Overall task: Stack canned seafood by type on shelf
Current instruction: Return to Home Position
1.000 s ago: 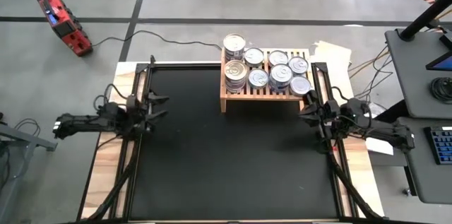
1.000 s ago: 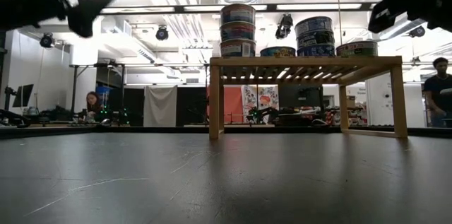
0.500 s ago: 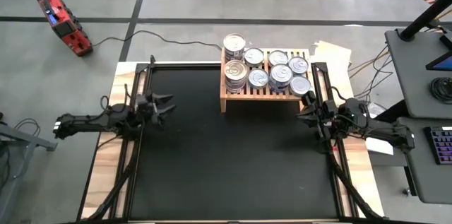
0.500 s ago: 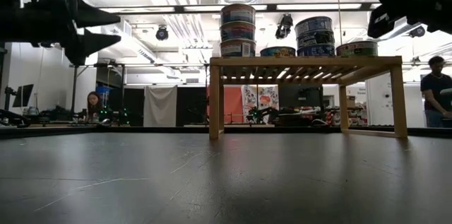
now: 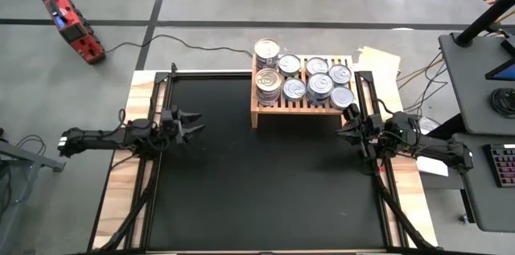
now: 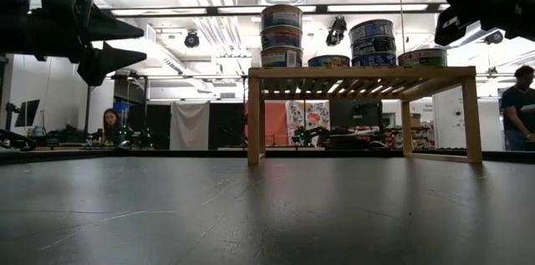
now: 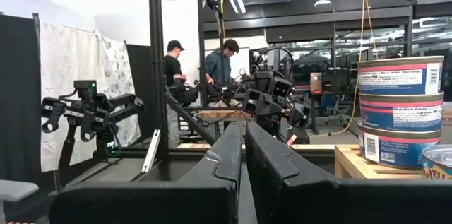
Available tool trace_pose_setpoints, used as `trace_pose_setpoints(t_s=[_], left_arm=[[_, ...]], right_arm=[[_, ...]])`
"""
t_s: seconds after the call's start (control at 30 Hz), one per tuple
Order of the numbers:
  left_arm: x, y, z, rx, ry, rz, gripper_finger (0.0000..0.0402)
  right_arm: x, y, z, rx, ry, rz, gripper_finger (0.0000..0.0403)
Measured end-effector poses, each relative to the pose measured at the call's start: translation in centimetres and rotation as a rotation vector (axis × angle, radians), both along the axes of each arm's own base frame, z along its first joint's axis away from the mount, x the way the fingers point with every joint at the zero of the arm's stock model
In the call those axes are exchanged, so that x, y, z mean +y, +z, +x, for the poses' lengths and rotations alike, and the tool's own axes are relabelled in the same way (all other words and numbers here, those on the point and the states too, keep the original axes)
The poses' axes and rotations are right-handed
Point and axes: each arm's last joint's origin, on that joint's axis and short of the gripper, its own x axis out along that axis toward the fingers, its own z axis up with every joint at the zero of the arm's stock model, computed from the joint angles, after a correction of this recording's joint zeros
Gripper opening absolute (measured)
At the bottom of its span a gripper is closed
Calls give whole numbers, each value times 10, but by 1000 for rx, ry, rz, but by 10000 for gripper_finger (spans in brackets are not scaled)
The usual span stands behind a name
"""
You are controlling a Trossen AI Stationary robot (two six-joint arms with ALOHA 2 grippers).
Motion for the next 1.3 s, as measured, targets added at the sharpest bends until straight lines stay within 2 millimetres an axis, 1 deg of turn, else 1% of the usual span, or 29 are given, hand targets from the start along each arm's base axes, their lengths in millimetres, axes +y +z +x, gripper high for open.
trace_pose_setpoints(t_s=[1.03, 1.13, 1.3], left_arm=[[0, -4, 4, 58, 0, 0, 261], [0, -4, 4, 63, 0, 1, 261], [0, -5, 5, 70, 1, 1, 261]], right_arm=[[0, 0, 0, 0, 0, 0, 13], [8, 0, 2, -1, 28, 26, 13], [20, 0, 3, 19, 150, 49, 13]])
